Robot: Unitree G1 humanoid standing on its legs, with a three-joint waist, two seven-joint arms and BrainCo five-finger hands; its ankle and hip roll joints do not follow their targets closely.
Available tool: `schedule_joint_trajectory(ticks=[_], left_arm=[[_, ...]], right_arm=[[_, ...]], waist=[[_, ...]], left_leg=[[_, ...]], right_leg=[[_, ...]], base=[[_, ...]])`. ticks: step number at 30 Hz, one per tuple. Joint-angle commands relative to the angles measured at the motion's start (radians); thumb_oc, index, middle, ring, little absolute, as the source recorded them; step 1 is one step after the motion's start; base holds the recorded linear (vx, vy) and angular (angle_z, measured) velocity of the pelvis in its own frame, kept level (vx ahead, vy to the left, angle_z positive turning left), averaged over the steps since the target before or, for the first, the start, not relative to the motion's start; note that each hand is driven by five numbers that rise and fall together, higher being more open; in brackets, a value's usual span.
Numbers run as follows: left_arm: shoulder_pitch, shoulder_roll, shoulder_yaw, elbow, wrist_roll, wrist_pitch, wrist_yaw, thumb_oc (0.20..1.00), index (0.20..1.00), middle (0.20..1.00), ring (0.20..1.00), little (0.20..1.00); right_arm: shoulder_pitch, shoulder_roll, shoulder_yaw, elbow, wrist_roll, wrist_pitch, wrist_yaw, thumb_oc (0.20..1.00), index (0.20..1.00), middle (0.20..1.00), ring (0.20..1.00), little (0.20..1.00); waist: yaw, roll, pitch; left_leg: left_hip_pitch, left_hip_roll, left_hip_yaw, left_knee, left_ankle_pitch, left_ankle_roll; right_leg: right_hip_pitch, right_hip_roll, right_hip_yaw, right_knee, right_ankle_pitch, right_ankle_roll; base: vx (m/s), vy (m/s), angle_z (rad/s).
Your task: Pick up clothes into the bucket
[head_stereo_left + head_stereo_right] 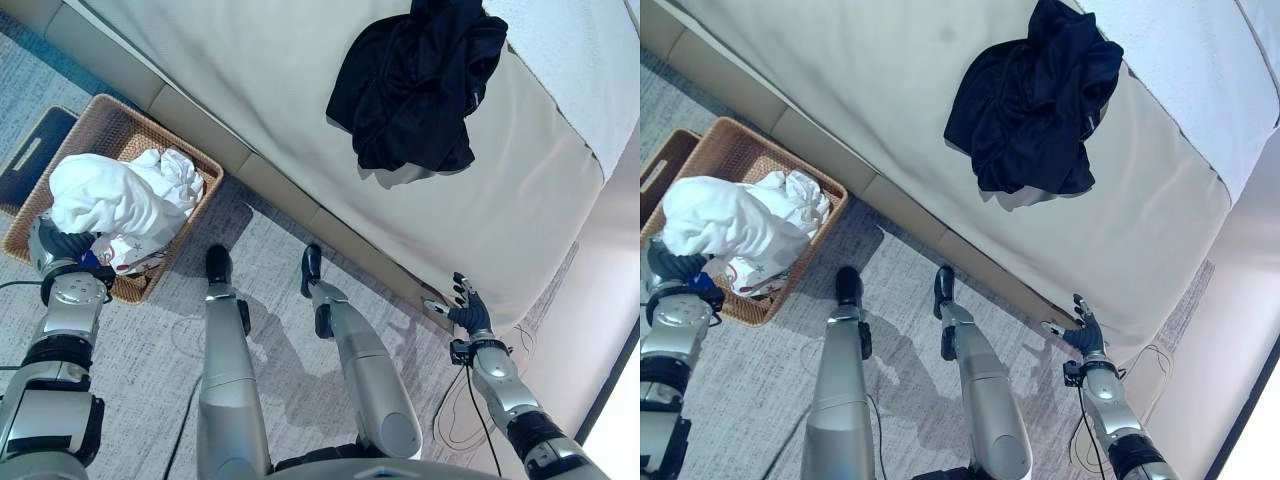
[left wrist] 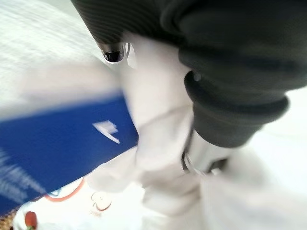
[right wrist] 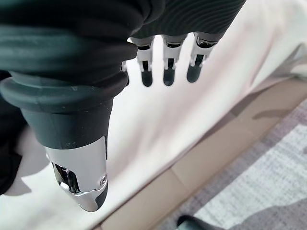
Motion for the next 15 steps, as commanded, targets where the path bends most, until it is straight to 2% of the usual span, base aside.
schedule_joint_trajectory(ticks=[1,8,15], left_arm=[[-0.007,0.015,0.087,-0.002,-0.11,-0.008,0.053,1.0,1.0,1.0,1.0,1.0],[0.096,-0.011,0.076,-0.111,0.024,-0.005,0.059,1.0,1.0,1.0,1.0,1.0],[0.142,-0.093,0.076,-0.16,0.056,-0.01,0.063,1.0,1.0,1.0,1.0,1.0]], right_arm=[[0.019,-0.038,-0.003,-0.078,0.042,-0.031,-0.03,1.0,1.0,1.0,1.0,1.0],[0.006,-0.061,-0.036,-0.135,0.034,-0.04,-0.04,1.0,1.0,1.0,1.0,1.0],[-0.021,-0.084,-0.103,-0.233,-0.036,-0.044,-0.108,1.0,1.0,1.0,1.0,1.0]], waist=[[0.022,-0.051,0.044],[0.048,-0.009,0.044],[0.079,0.06,0.044]], left_leg=[[0.051,-0.048,0.004,0.054,-0.062,0.032],[0.12,-0.061,0.011,-0.027,-0.026,0.028],[0.206,-0.083,0.004,-0.133,0.024,0.022]], right_leg=[[0.057,-0.032,0.013,-0.064,0.03,0.05],[0.101,-0.054,0.011,-0.075,0.029,0.048],[0.153,-0.083,-0.007,-0.06,0.006,0.042]], base=[[0.0,0.0,0.0],[0.0,-0.002,0.06],[0.0,-0.015,0.08]])
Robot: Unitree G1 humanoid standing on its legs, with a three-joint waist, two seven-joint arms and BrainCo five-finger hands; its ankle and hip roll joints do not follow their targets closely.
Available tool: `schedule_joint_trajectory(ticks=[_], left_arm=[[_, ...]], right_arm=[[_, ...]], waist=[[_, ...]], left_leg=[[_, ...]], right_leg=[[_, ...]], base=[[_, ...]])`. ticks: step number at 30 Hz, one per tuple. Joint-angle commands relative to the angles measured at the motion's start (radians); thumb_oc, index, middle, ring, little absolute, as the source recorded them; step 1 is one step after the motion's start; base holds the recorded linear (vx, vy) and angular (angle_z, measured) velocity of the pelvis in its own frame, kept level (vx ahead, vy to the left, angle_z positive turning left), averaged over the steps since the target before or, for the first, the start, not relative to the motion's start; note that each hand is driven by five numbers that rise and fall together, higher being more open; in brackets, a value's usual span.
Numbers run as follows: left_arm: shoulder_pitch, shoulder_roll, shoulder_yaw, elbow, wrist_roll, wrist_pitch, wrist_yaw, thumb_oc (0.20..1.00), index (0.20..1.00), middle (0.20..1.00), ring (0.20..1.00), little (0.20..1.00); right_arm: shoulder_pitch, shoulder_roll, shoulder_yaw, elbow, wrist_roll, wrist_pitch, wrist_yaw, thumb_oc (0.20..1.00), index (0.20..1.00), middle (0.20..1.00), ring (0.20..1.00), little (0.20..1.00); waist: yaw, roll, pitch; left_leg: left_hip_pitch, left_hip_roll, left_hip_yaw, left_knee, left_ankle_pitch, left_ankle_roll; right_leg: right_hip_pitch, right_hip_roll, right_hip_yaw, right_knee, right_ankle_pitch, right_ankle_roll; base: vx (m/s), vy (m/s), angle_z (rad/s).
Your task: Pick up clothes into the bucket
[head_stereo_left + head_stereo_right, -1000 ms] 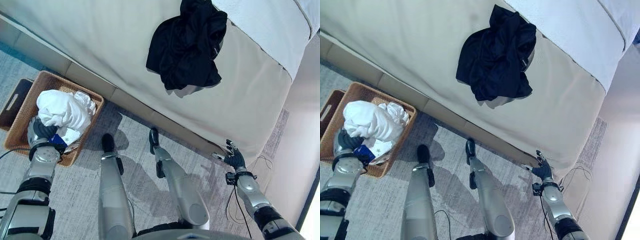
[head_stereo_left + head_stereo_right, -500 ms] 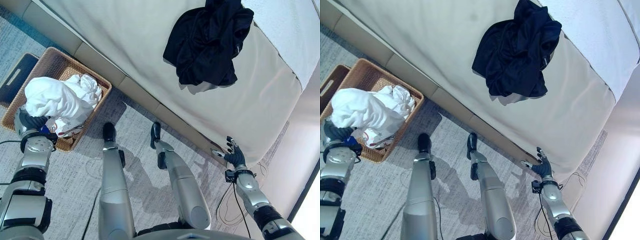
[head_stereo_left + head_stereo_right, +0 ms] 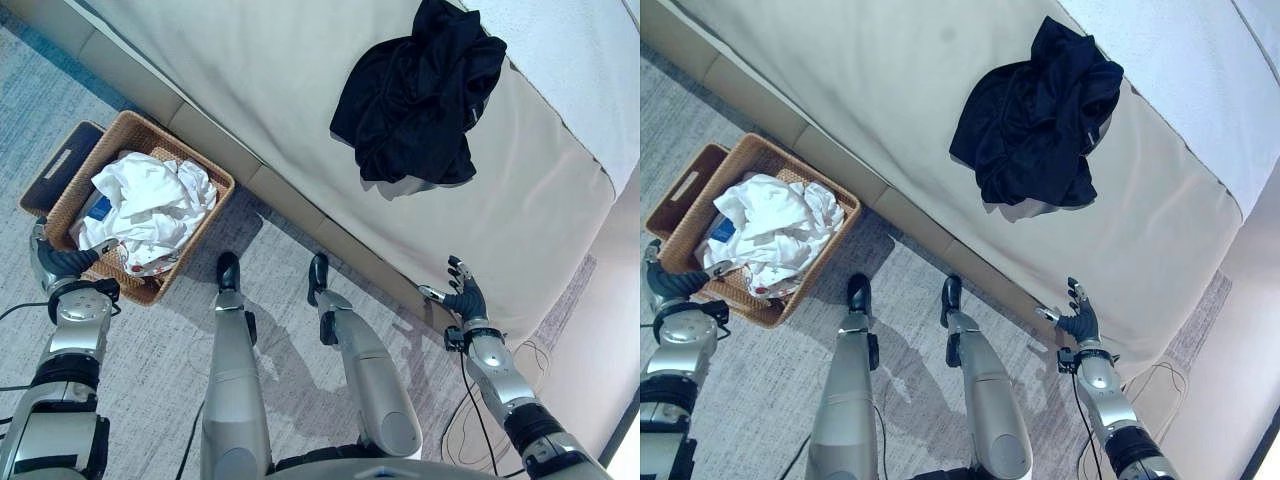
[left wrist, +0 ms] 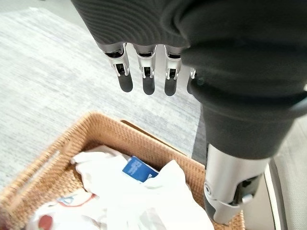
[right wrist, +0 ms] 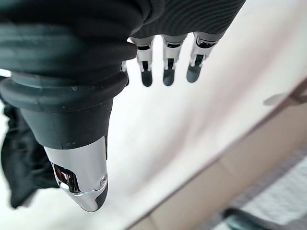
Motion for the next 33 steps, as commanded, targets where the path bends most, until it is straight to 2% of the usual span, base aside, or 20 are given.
schedule_joint_trajectory(ticks=[1,3,5,9,11,14,19,22,26,32,33], left_arm=[[0.042,-0.054,0.04,-0.084,0.07,-0.03,0.039,1.0,1.0,1.0,1.0,1.0],[0.074,-0.112,0.033,-0.188,0.031,-0.103,0.052,1.0,1.0,1.0,1.0,1.0],[0.098,-0.179,0.039,-0.227,-0.113,-0.19,-0.014,1.0,1.0,1.0,1.0,1.0],[0.119,-0.296,-0.016,-0.281,-0.23,-0.247,-0.102,1.0,1.0,1.0,1.0,1.0],[0.15,-0.338,-0.063,-0.322,-0.248,-0.252,-0.154,1.0,1.0,1.0,1.0,1.0],[0.219,-0.365,-0.146,-0.35,-0.239,-0.242,-0.245,1.0,1.0,1.0,1.0,1.0],[0.266,-0.377,-0.214,-0.324,-0.209,-0.227,-0.289,1.0,1.0,1.0,1.0,1.0],[0.284,-0.391,-0.292,-0.26,-0.17,-0.209,-0.309,1.0,1.0,1.0,1.0,1.0],[0.285,-0.384,-0.362,-0.217,-0.095,-0.201,-0.304,1.0,1.0,1.0,1.0,1.0],[0.308,-0.395,-0.406,-0.192,-0.104,-0.185,-0.307,1.0,1.0,1.0,1.0,1.0],[0.309,-0.399,-0.421,-0.189,-0.105,-0.181,-0.306,1.0,1.0,1.0,1.0,1.0]], right_arm=[[-0.004,-0.099,-0.097,-0.128,-0.089,-0.039,-0.096,1.0,1.0,1.0,1.0,1.0],[-0.02,-0.13,-0.126,-0.176,-0.169,-0.041,-0.145,1.0,1.0,1.0,1.0,1.0],[-0.038,-0.172,-0.159,-0.236,-0.242,-0.034,-0.189,1.0,1.0,1.0,1.0,1.0],[-0.118,-0.199,-0.207,-0.28,-0.319,-0.02,-0.248,1.0,1.0,1.0,1.0,1.0],[-0.164,-0.217,-0.224,-0.269,-0.341,-0.008,-0.256,1.0,1.0,1.0,1.0,1.0],[-0.277,-0.302,-0.218,-0.219,-0.42,0.035,-0.281,1.0,1.0,1.0,1.0,1.0],[-0.389,-0.376,-0.19,-0.113,-0.44,0.063,-0.298,1.0,1.0,1.0,1.0,1.0],[-0.546,-0.442,-0.134,0.072,-0.406,0.095,-0.325,1.0,1.0,1.0,1.0,1.0],[-0.694,-0.475,-0.052,0.286,-0.354,0.112,-0.332,1.0,1.0,1.0,1.0,1.0],[-0.874,-0.483,0.087,0.657,-0.27,0.149,-0.257,1.0,1.0,1.0,1.0,1.0],[-0.896,-0.488,0.114,0.735,-0.269,0.162,-0.23,1.0,1.0,1.0,1.0,1.0]], waist=[[0.033,0.052,0.028],[0.045,0.083,0.028],[0.054,0.114,0.028],[0.066,0.162,0.028],[0.076,0.185,0.028],[0.094,0.232,0.021],[0.11,0.264,0.011],[0.126,0.296,0.002],[0.141,0.322,-0.001],[0.161,0.366,0.019],[0.167,0.382,0.028]], left_leg=[[0.053,-0.058,-0.012,0.035,-0.051,0.031],[0.097,-0.07,-0.021,-0.012,-0.03,0.029],[0.138,-0.086,-0.036,-0.055,-0.011,0.026],[0.21,-0.101,-0.053,-0.107,0.005,0.028],[0.237,-0.104,-0.058,-0.123,0.012,0.028],[0.269,-0.109,-0.063,-0.15,0.026,0.023],[0.279,-0.107,-0.071,-0.173,0.043,0.016],[0.289,-0.098,-0.089,-0.223,0.083,-0.003],[0.296,-0.084,-0.107,-0.271,0.123,-0.017],[0.281,-0.077,-0.128,-0.3,0.155,-0.02],[0.266,-0.077,-0.133,-0.298,0.162,-0.022]], right_leg=[[0.068,-0.053,-0.002,-0.026,0.006,0.047],[0.093,-0.067,-0.011,-0.017,-0.007,0.045],[0.119,-0.079,-0.018,-0.003,-0.024,0.043],[0.16,-0.09,-0.028,0.024,-0.052,0.034],[0.178,-0.094,-0.028,0.034,-0.062,0.031],[0.18,-0.102,-0.021,0.073,-0.086,0.026],[0.176,-0.102,-0.028,0.1,-0.109,0.018],[0.162,-0.104,-0.051,0.136,-0.136,0.007],[0.151,-0.106,-0.069,0.174,-0.165,-0.003],[0.1,-0.106,-0.079,0.233,-0.191,-0.016],[0.079,-0.111,-0.085,0.258,-0.202,-0.018]], base=[[0.02,-0.033,0.22],[0.02,-0.033,0.2],[0.01,-0.023,0.25],[0.01,-0.036,0.27],[0.0,-0.065,0.19],[-0.01,-0.03,0.12],[0.01,-0.071,0.07],[-0.02,-0.096,0.16],[-0.01,-0.102,0.18],[-0.03,-0.095,0.19],[-0.02,-0.076,0.12]])
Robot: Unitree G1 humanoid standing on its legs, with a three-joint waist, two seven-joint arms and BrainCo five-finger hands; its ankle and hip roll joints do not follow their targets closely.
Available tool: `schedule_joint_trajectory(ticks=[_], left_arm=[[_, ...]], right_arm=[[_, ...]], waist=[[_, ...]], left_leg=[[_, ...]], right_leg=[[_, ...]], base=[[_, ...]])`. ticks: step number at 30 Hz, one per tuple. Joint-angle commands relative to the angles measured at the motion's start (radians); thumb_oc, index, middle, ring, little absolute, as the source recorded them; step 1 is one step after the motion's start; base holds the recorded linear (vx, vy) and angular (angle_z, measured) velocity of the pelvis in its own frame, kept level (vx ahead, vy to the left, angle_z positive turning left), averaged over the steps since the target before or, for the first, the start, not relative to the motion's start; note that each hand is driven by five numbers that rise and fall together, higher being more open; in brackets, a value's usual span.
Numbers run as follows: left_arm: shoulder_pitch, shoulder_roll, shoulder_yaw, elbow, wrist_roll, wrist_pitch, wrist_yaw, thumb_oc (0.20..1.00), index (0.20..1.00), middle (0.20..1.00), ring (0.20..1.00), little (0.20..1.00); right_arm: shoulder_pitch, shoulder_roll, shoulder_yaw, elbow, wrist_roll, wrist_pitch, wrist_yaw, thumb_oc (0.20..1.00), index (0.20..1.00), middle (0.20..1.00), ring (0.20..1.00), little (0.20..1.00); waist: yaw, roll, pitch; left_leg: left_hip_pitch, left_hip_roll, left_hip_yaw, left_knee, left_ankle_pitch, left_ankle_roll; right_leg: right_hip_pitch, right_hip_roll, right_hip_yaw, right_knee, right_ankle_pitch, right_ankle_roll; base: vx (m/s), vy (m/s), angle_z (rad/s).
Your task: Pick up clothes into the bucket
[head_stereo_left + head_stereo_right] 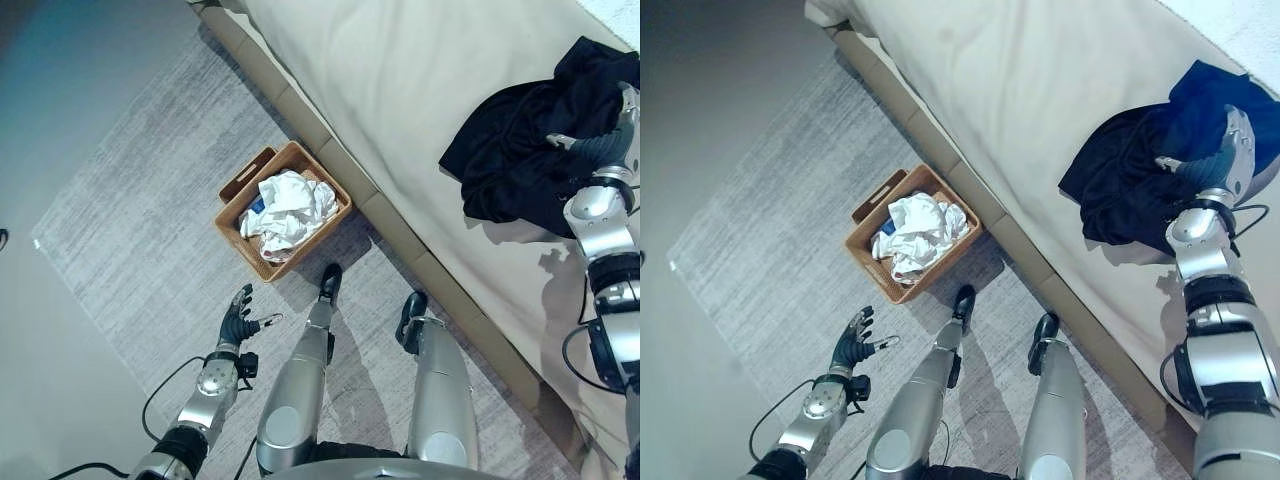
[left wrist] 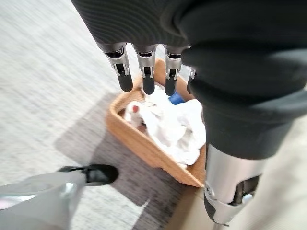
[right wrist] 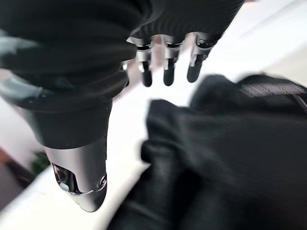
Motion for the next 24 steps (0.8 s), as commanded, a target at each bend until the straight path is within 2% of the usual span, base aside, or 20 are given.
schedule_joint_trajectory(ticks=[1,5,6,7,8,9,10,11,18,19,23,24], left_arm=[[-0.004,-0.003,-0.03,0.008,0.016,-0.008,0.001,1.0,1.0,1.0,1.0,1.0],[0.016,-0.006,-0.046,-0.011,0.006,0.001,-0.013,1.0,1.0,1.0,1.0,1.0],[0.021,-0.01,-0.046,-0.004,0.001,0.008,-0.019,1.0,1.0,1.0,1.0,1.0],[0.018,-0.01,-0.045,-0.006,0.001,0.007,-0.019,1.0,1.0,1.0,1.0,1.0],[0.02,-0.01,-0.049,-0.001,0.0,0.011,-0.025,1.0,1.0,1.0,1.0,1.0],[0.018,-0.011,-0.05,0.002,0.002,0.016,-0.03,1.0,1.0,1.0,1.0,1.0],[0.018,-0.01,-0.055,-0.001,0.004,0.02,-0.039,1.0,1.0,1.0,1.0,1.0],[0.008,-0.014,-0.058,0.013,0.009,0.026,-0.048,1.0,1.0,1.0,1.0,1.0],[-0.028,-0.027,-0.056,0.026,-0.002,0.027,-0.051,1.0,1.0,1.0,1.0,1.0],[-0.041,-0.026,-0.053,0.031,-0.002,0.022,-0.045,1.0,1.0,1.0,1.0,1.0],[-0.049,-0.024,-0.048,0.032,0.0,0.018,-0.04,1.0,1.0,1.0,1.0,1.0],[-0.055,-0.016,-0.034,0.03,0.0,0.014,-0.033,1.0,1.0,1.0,1.0,1.0]], right_arm=[[-0.063,-0.085,0.072,0.078,0.033,0.018,0.036,1.0,1.0,1.0,1.0,1.0],[-0.072,-0.101,0.132,0.163,-0.012,0.047,0.123,1.0,1.0,1.0,1.0,1.0],[-0.058,-0.091,0.147,0.165,-0.02,0.046,0.156,1.0,1.0,1.0,1.0,1.0],[-0.06,-0.092,0.145,0.165,-0.019,0.046,0.156,1.0,1.0,1.0,1.0,1.0],[-0.054,-0.092,0.163,0.17,-0.028,0.045,0.186,1.0,1.0,1.0,1.0,1.0],[-0.053,-0.085,0.19,0.168,-0.048,0.046,0.212,1.0,1.0,1.0,1.0,1.0],[-0.046,-0.079,0.208,0.166,-0.064,0.046,0.241,0.551,0.551,0.551,0.551,0.551],[-0.05,-0.075,0.212,0.162,-0.053,0.043,0.268,0.2,0.2,0.2,0.2,0.2],[-0.05,-0.051,0.247,0.088,-0.03,0.027,0.295,0.2,0.2,0.2,0.2,0.2],[-0.048,-0.047,0.253,0.041,-0.015,0.019,0.284,0.2,0.2,0.2,0.2,0.2],[-0.046,-0.051,0.25,0.006,0.001,0.012,0.273,0.2,0.2,0.2,0.2,0.2],[-0.046,-0.062,0.244,-0.059,0.018,0.007,0.258,0.2,0.2,0.2,0.2,0.2]], waist=[[-0.011,0.019,0.01],[-0.001,0.045,0.01],[-0.002,0.042,0.01],[0.004,0.05,0.01],[0.0,0.043,0.01],[0.001,0.045,0.01],[0.002,0.047,0.01],[0.002,0.048,0.01],[-0.004,0.039,0.01],[-0.01,0.027,0.01],[-0.015,0.017,0.01],[-0.024,-0.001,0.01]], left_leg=[[0.007,-0.012,0.0,0.034,-0.017,0.001],[-0.036,-0.018,-0.008,0.047,-0.013,0.002],[-0.037,-0.03,-0.008,0.052,-0.035,0.004],[-0.059,-0.025,-0.01,0.056,-0.012,0.004],[-0.049,-0.034,-0.008,0.055,-0.035,0.005],[-0.062,-0.035,-0.008,0.058,-0.033,0.006],[-0.076,-0.037,-0.008,0.061,-0.031,0.006],[-0.089,-0.04,-0.009,0.06,-0.027,0.007],[-0.108,-0.05,-0.007,0.049,-0.012,0.009],[-0.102,-0.054,-0.003,0.048,-0.012,0.01],[-0.092,-0.058,-0.001,0.049,-0.015,0.01],[-0.074,-0.057,0.008,0.047,-0.017,0.012]], right_leg=[[0.07,0.014,0.027,-0.115,0.058,0.059],[0.011,0.004,0.022,-0.063,0.046,0.058],[-0.004,-0.007,0.039,-0.033,0.009,0.066],[-0.021,-0.003,0.03,-0.041,0.043,0.06],[-0.018,-0.011,0.039,-0.025,0.006,0.067],[-0.033,-0.014,0.039,-0.016,0.005,0.068],[-0.048,-0.015,0.04,-0.01,0.005,0.068],[-0.064,-0.019,0.041,-0.008,0.005,0.071],[-0.078,-0.023,0.045,-0.025,0.019,0.075],[-0.067,-0.025,0.048,-0.038,0.03,0.078],[-0.047,-0.027,0.052,-0.059,0.045,0.081],[-0.018,-0.026,0.055,-0.087,0.064,0.083]], base=[[-0.02,-0.072,0.2],[0.02,-0.06,0.12],[0.0,-0.022,0.04],[0.08,-0.052,0.11],[-0.02,-0.014,0.12],[0.06,-0.065,0.15],[-0.03,-0.027,0.1],[-0.02,-0.021,0.05],[-0.01,0.023,0.01],[-0.01,0.051,0.01],[-0.02,0.079,0.01],[-0.11,0.155,-0.01]])
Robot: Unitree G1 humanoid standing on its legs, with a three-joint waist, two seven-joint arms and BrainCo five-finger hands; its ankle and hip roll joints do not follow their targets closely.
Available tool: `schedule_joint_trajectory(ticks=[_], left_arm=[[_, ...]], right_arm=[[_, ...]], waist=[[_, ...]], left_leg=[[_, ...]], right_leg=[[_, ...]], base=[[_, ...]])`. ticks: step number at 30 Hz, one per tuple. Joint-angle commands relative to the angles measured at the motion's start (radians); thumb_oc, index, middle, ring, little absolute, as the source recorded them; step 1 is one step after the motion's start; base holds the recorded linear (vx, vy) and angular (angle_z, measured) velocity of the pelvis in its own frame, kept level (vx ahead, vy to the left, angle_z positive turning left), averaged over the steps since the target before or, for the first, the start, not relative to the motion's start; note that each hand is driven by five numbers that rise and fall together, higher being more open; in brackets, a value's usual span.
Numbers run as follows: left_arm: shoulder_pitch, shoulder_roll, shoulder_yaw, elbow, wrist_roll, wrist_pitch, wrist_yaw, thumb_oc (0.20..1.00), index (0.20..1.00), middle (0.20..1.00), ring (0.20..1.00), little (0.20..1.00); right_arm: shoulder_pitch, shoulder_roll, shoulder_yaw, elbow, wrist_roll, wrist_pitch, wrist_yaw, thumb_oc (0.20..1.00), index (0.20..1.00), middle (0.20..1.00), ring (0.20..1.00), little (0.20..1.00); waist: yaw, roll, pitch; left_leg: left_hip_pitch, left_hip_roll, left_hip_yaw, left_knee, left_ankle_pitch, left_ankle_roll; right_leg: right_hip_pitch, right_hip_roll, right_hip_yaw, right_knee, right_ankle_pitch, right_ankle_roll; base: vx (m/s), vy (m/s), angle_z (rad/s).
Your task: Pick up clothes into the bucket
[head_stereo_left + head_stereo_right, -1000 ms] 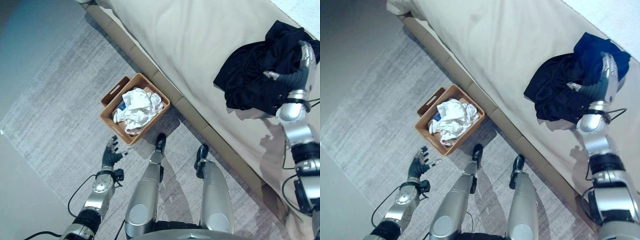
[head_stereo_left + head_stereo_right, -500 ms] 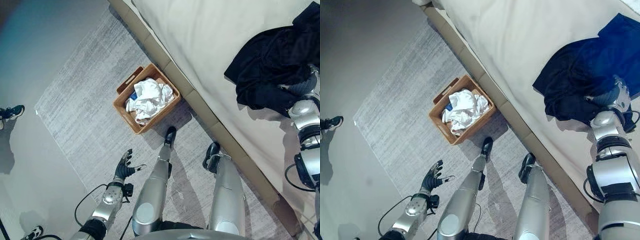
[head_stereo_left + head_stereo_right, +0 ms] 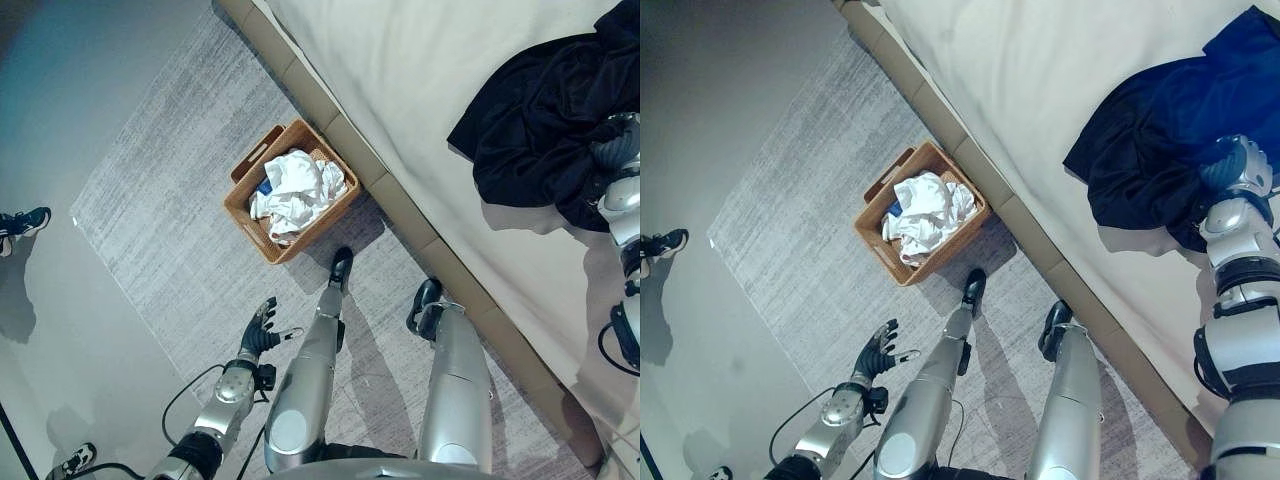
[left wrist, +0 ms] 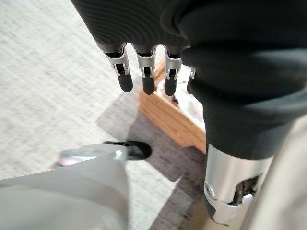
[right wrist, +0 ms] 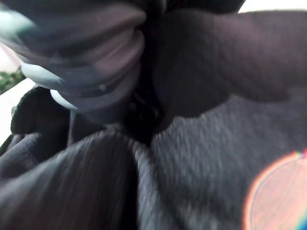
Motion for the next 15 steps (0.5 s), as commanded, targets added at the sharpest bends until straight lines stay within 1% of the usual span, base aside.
schedule_joint_trajectory(ticks=[1,2,3,4,5,6,7,8,10,11,12,14,15], left_arm=[[-0.033,0.035,0.024,0.027,0.002,-0.03,0.023,1.0,1.0,1.0,1.0,1.0],[-0.036,0.038,0.031,0.036,0.008,-0.031,0.028,1.0,1.0,1.0,1.0,1.0],[-0.04,0.048,0.044,0.033,0.016,-0.035,0.035,1.0,1.0,1.0,1.0,1.0],[-0.04,0.055,0.051,0.03,0.019,-0.036,0.038,1.0,1.0,1.0,1.0,1.0],[-0.04,0.056,0.051,0.03,0.019,-0.036,0.038,1.0,1.0,1.0,1.0,1.0],[-0.042,0.063,0.059,0.031,0.025,-0.039,0.041,1.0,1.0,1.0,1.0,1.0],[-0.045,0.08,0.074,0.006,0.031,-0.045,0.045,1.0,1.0,1.0,1.0,1.0],[-0.044,0.081,0.073,0.006,0.031,-0.044,0.045,1.0,1.0,1.0,1.0,1.0],[-0.044,0.1,0.086,-0.013,0.037,-0.048,0.043,1.0,1.0,1.0,1.0,1.0],[-0.039,0.112,0.091,-0.04,0.038,-0.053,0.041,1.0,1.0,1.0,1.0,1.0],[-0.035,0.127,0.096,-0.075,0.04,-0.056,0.037,1.0,1.0,1.0,1.0,1.0],[-0.034,0.146,0.104,-0.098,0.045,-0.062,0.025,1.0,1.0,1.0,1.0,1.0],[-0.033,0.155,0.108,-0.118,0.051,-0.06,0.021,1.0,1.0,1.0,1.0,1.0]], right_arm=[[0.013,0.034,0.028,-0.14,0.048,-0.038,0.017,0.2,0.2,0.2,0.2,0.2],[0.017,0.028,0.025,-0.181,0.051,-0.041,0.008,0.2,0.2,0.2,0.2,0.2],[0.019,0.015,0.008,-0.249,0.059,-0.048,-0.015,0.2,0.2,0.2,0.2,0.2],[0.023,0.009,-0.001,-0.274,0.061,-0.05,-0.022,0.2,0.2,0.2,0.2,0.2],[0.024,0.009,-0.002,-0.274,0.061,-0.05,-0.022,0.2,0.2,0.2,0.2,0.2],[0.024,-0.002,-0.013,-0.3,0.058,-0.051,-0.034,0.2,0.2,0.2,0.2,0.2],[0.029,-0.029,-0.042,-0.378,0.057,-0.058,-0.06,0.2,0.2,0.2,0.2,0.2],[0.032,-0.029,-0.044,-0.379,0.057,-0.057,-0.06,0.2,0.2,0.2,0.2,0.2],[0.046,-0.041,-0.068,-0.413,0.054,-0.064,-0.077,0.2,0.2,0.2,0.2,0.2],[0.057,-0.047,-0.084,-0.437,0.057,-0.067,-0.086,0.2,0.2,0.2,0.2,0.2],[0.074,-0.054,-0.107,-0.465,0.062,-0.071,-0.094,0.2,0.2,0.2,0.2,0.2],[0.096,-0.054,-0.137,-0.514,0.065,-0.08,-0.103,0.2,0.2,0.2,0.2,0.2],[0.114,-0.05,-0.145,-0.535,0.062,-0.081,-0.098,0.2,0.2,0.2,0.2,0.2]], waist=[[-0.005,-0.047,0.026],[-0.012,-0.059,0.026],[-0.024,-0.084,0.026],[-0.031,-0.097,0.026],[-0.03,-0.097,0.026],[-0.036,-0.11,0.026],[-0.05,-0.134,0.026],[-0.049,-0.134,0.026],[-0.056,-0.153,-0.001],[-0.062,-0.164,-0.016],[-0.067,-0.176,-0.039],[-0.077,-0.198,-0.077],[-0.079,-0.203,-0.094]], left_leg=[[0.032,-0.04,0.05,-0.003,0.008,0.048],[0.048,-0.038,0.055,-0.006,0.005,0.049],[0.086,-0.035,0.065,-0.009,-0.003,0.053],[0.106,-0.033,0.072,-0.01,-0.008,0.055],[0.108,-0.033,0.072,-0.01,-0.008,0.055],[0.13,-0.03,0.079,-0.011,-0.015,0.058],[0.177,-0.025,0.095,-0.012,-0.028,0.063],[0.179,-0.025,0.095,-0.013,-0.028,0.063],[0.215,-0.02,0.106,-0.017,-0.039,0.069],[0.237,-0.019,0.115,-0.018,-0.05,0.071],[0.259,-0.014,0.126,-0.024,-0.057,0.074],[0.303,-0.009,0.145,-0.03,-0.077,0.078],[0.319,-0.008,0.153,-0.031,-0.083,0.081]], right_leg=[[0.102,0.018,0.084,-0.222,0.165,0.107],[0.118,0.022,0.089,-0.239,0.174,0.109],[0.165,0.03,0.101,-0.278,0.196,0.115],[0.19,0.035,0.107,-0.298,0.206,0.118],[0.192,0.036,0.106,-0.3,0.207,0.118],[0.226,0.04,0.115,-0.326,0.216,0.121],[0.281,0.046,0.127,-0.368,0.239,0.131],[0.284,0.047,0.126,-0.37,0.239,0.131],[0.33,0.058,0.139,-0.419,0.265,0.14],[0.354,0.058,0.142,-0.434,0.266,0.145],[0.384,0.064,0.146,-0.467,0.281,0.151],[0.435,0.071,0.158,-0.504,0.289,0.159],[0.454,0.075,0.161,-0.517,0.292,0.161]], base=[[-0.1,0.191,-0.05],[-0.09,0.201,-0.09],[0.01,0.148,-0.22],[0.01,0.112,-0.27],[0.02,0.069,-0.36],[0.03,0.101,-0.3],[0.03,0.101,-0.25],[0.04,0.1,-0.22],[0.07,0.096,-0.34],[0.1,0.119,-0.36],[0.12,0.099,-0.23],[0.13,0.08,-0.33],[0.12,0.074,-0.41]])
